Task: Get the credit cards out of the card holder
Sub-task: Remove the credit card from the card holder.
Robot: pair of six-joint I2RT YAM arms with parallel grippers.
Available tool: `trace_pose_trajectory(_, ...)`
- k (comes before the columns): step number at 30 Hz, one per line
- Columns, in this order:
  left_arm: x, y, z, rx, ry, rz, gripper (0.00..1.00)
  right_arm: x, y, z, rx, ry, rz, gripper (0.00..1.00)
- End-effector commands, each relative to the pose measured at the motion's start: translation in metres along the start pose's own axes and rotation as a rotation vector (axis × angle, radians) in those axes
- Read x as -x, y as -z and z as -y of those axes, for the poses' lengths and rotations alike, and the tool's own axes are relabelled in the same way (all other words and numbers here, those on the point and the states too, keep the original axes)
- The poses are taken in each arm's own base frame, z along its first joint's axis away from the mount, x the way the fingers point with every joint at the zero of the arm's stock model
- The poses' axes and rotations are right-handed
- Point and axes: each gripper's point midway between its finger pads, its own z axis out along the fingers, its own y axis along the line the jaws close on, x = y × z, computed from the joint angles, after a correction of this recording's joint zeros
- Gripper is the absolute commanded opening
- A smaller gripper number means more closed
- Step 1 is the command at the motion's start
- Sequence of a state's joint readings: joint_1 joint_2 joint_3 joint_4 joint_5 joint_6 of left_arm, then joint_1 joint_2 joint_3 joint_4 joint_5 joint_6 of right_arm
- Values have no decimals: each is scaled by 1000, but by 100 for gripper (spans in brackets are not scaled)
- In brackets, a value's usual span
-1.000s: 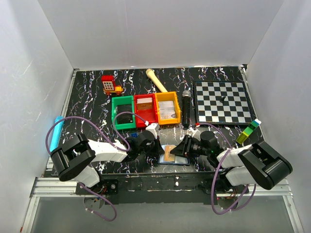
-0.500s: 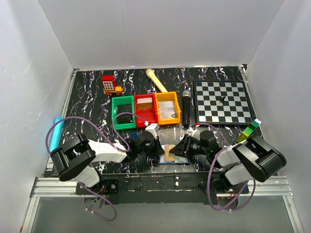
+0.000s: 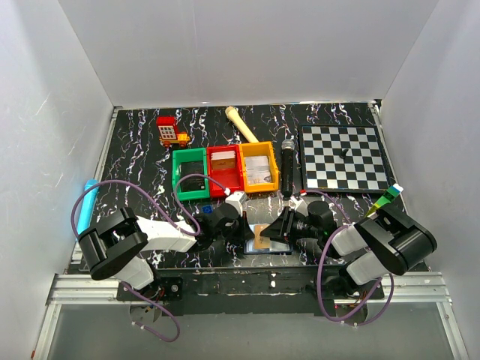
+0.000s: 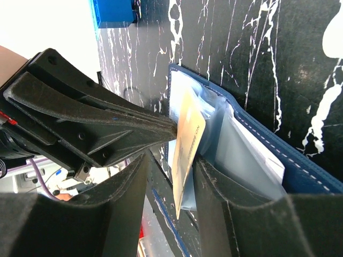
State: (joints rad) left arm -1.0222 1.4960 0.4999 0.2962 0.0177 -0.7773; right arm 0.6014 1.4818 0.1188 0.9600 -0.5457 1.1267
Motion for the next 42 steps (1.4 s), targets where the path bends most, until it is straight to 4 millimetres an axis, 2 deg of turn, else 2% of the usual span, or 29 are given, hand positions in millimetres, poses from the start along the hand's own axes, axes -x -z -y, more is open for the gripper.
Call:
trace_pose_trajectory(1,-32,3,-6,14,-25,-111,0,13,-5,-31,107,64,26,46)
trace_pose_trajectory(16,-38,7,-35,161,11,-104,0,13,1,-29,92,72,42,40)
trace_pose_trajectory(32,-41,11,-46,211,20,-106,0,12,5,-24,74,71,46,37)
trace_pose_trajectory(37,-41,11,-46,212,20,-108,7,12,6,-22,65,80,48,36)
trace_pose_trajectory(42,-41,12,-47,217,19,-109,10,12,6,-21,56,82,49,29)
